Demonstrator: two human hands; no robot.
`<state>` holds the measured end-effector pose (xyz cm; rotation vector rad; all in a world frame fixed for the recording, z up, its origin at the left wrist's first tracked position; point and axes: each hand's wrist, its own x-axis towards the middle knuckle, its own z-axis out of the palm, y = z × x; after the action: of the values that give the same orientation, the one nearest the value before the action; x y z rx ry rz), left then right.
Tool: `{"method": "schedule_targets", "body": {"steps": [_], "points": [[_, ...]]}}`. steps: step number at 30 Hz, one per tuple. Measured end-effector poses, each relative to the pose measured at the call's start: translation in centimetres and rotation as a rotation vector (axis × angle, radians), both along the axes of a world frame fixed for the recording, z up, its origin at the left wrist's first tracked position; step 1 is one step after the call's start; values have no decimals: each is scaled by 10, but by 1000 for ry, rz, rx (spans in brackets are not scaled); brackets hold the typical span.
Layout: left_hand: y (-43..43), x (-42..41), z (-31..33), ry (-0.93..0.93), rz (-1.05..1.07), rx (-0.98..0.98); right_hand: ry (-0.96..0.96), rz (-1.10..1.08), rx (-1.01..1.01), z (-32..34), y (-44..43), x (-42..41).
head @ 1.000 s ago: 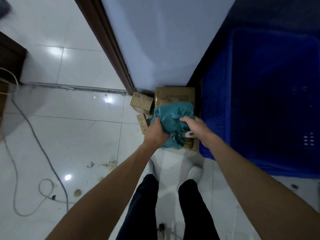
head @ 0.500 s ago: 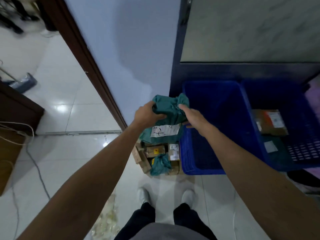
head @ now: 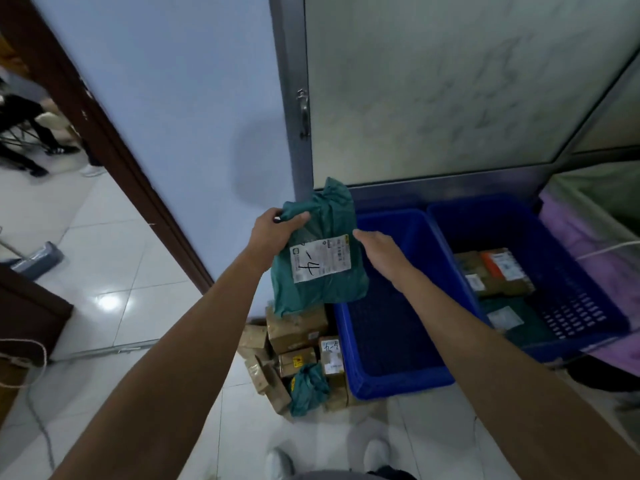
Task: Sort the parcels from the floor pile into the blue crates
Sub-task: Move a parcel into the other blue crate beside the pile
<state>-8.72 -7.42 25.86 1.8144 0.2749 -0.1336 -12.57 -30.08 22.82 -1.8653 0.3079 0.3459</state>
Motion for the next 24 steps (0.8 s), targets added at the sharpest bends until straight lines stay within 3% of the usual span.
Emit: {"method": "schedule_targets", "body": {"steps": [5, 16, 21, 24], "points": [[-29, -3, -4, 70, 86, -254, 37, -156, -14, -24, -48, -27], [-122, 3, -27, 180, 195, -528, -56, -295, 81, -15, -148, -35], [-154, 1, -24, 126, 234, -469, -280, -256, -283, 6, -175, -24], [-160, 7, -26, 100, 310, -354, -142, -67, -136, 31, -164, -15]]}}
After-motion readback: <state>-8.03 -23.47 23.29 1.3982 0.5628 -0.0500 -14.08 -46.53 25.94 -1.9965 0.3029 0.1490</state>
